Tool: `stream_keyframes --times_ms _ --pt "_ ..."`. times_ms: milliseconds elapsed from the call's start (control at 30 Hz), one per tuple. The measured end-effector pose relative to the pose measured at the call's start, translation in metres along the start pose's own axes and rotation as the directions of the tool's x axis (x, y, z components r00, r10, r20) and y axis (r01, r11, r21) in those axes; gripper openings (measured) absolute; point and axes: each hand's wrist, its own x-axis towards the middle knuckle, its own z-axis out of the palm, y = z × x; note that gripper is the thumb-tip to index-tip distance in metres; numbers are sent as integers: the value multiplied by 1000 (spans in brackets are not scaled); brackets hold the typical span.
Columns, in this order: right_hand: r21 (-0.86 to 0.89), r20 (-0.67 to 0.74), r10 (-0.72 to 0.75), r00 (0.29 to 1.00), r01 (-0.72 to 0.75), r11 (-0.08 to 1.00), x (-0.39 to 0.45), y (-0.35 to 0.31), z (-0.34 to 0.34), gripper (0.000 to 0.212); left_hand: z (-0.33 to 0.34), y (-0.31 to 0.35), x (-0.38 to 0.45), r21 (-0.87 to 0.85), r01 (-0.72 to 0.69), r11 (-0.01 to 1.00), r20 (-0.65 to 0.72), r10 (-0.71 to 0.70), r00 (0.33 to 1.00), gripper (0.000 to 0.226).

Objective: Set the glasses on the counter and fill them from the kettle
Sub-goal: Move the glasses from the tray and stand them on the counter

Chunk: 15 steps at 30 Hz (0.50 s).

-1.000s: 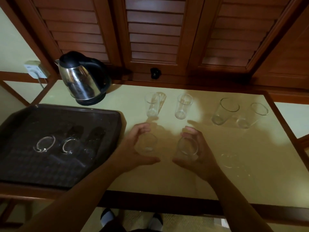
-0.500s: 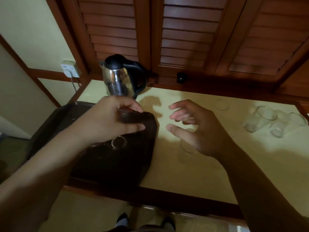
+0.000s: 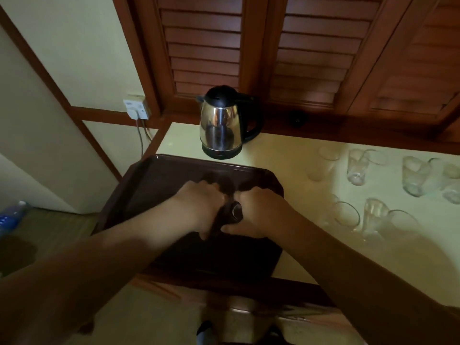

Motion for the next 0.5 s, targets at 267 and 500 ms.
stream_keyframes --times_ms 267,500 --pt "417 -36 202 979 -169 893 -15 21 -1 51 33 -61 -6 -456 69 887 -91 -124 988 52" --pt "995 75 270 960 -55 -81 -42 36 5 57 82 -111 -21 -967 -230 -112 -189 -295 937 90"
